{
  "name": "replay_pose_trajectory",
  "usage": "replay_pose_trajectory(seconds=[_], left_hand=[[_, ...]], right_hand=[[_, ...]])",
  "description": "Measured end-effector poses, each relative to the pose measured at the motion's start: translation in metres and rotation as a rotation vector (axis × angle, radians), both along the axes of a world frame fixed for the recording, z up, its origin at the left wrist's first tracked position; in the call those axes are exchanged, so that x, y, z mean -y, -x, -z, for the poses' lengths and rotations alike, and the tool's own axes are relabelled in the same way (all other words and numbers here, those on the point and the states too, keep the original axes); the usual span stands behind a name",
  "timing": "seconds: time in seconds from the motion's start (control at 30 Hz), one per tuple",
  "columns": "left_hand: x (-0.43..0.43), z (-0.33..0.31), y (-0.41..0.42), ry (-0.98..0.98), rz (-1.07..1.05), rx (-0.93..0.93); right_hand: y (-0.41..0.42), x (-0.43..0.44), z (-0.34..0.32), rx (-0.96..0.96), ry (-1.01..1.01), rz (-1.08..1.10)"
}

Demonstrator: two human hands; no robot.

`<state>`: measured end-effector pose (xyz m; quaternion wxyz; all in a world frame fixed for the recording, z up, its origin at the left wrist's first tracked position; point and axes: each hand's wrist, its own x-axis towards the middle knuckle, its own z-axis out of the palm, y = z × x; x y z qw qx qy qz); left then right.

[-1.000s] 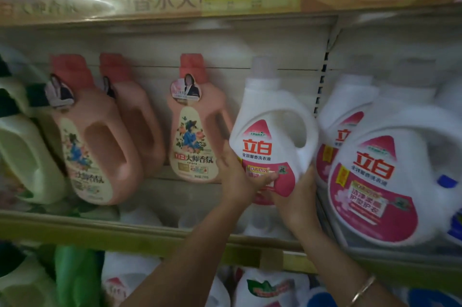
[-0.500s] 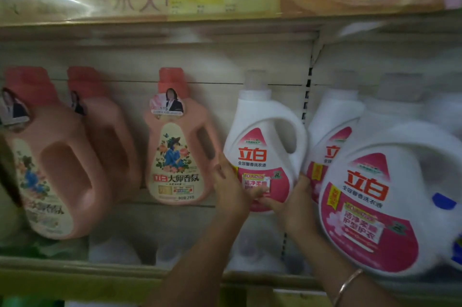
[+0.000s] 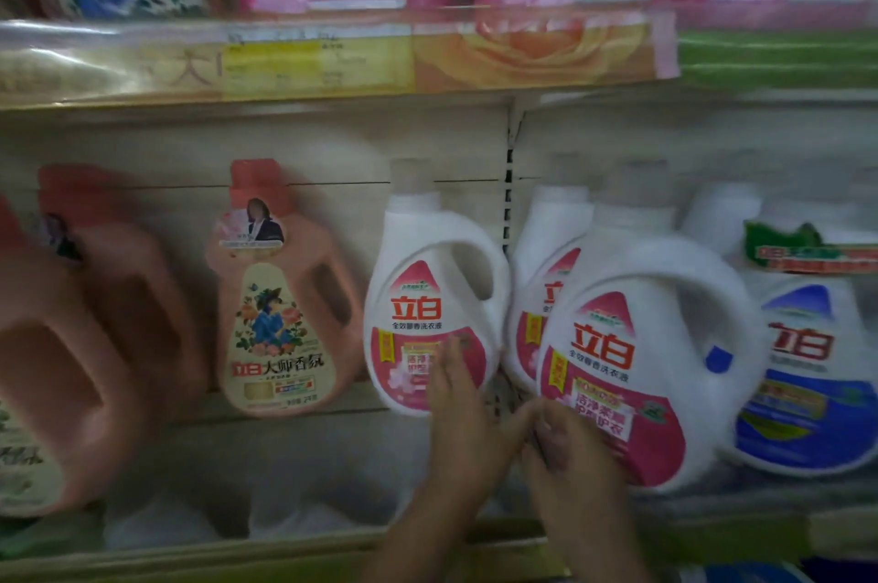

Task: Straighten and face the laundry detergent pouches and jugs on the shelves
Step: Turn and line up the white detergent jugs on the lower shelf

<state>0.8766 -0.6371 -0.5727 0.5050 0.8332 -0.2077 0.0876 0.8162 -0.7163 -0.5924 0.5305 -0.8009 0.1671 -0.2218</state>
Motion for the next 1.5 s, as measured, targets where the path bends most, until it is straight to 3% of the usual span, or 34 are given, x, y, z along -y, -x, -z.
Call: replay_pose_trajectory(seconds=[0.1, 0.2, 0.27, 0.5, 0.63, 0.83, 1.13, 1.5], left_hand=[[0.018, -0.020, 0.007, 0.172, 0.354, -0.187], [0.035, -0.036, 0.001, 0.307, 0.416, -0.266], [0.044, -0.044, -0.004, 0.335, 0.419, -0.322], [0.067, -0.056, -0.010, 0.290, 0.363, -0.296], [0.066, -0.056, -0.001, 0.255, 0.303, -0.219], [0.046, -0.054, 0.013, 0.033, 0.066, -0.108], [-0.022, -0.050, 0.003, 0.062, -0.162, -0.069], [-0.082, -0.045, -0.019, 0.093, -0.273, -0.024]], right_hand=[[0.055, 0.021, -0.012, 0.186, -0.111, 0.301], [0.073, 0.048, -0.020, 0.333, -0.237, 0.502], [0.073, 0.059, -0.024, 0.287, -0.370, 0.458], [0.064, 0.072, -0.037, 0.096, -0.234, 0.131], [0.056, 0.076, -0.037, 0.046, -0.230, 0.121], [0.043, 0.080, -0.036, -0.034, -0.227, 0.086], [0.013, 0.031, -0.024, -0.005, -0.247, -0.133], [-0.028, -0.026, -0.021, 0.013, -0.179, -0.247]])
